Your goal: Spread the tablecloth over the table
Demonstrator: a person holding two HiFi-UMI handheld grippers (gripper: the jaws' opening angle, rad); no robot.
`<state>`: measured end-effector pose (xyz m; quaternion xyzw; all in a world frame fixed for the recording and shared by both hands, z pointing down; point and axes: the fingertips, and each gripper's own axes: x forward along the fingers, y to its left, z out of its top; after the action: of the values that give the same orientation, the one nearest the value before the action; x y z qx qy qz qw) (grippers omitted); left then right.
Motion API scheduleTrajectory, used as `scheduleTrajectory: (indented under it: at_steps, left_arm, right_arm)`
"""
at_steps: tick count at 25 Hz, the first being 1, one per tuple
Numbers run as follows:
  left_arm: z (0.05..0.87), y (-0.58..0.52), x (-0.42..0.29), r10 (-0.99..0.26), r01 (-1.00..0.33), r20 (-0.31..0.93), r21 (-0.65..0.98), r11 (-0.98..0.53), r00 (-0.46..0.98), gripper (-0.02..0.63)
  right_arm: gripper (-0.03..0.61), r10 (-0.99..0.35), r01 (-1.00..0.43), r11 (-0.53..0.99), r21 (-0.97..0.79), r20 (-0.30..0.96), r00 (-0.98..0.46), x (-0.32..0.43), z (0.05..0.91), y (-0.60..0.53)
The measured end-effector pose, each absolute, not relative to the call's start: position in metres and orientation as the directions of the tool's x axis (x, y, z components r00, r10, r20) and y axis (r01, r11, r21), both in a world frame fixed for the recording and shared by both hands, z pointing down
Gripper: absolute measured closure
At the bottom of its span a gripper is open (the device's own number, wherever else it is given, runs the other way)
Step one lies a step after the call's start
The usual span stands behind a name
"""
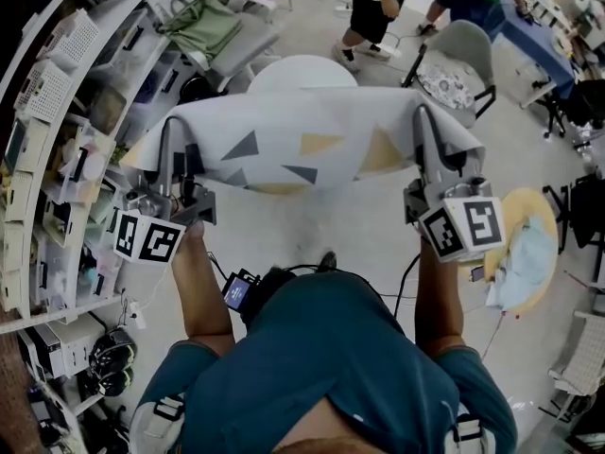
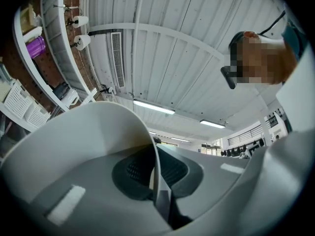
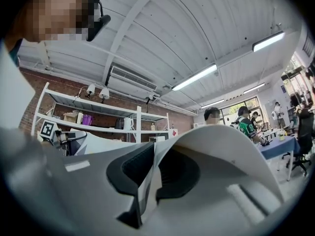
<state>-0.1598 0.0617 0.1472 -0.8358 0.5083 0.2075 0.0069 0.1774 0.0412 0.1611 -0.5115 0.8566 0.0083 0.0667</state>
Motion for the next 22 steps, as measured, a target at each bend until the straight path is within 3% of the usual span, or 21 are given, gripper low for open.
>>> scheduleTrajectory:
  at_steps: [9,22]
  left_arm:
    - [0.146,0.048,-0.146,-0.843,-0.849,-0.350,0.194,-0.492,0.408,0.611]
    - [0.148,-0.037,-0.147,-0.782,-0.775,-0.356,0.201,-0.599,0.512,0.611]
  right_arm:
    - [0.548,-0.880,-0.881,0.469,-0.063,-0.119,-0.460,0.191,0.163,0.029]
    - [0.548,-0.934,-0.935,0.349,-0.058,-0.101,-0.342,0.189,0.166,-0.013]
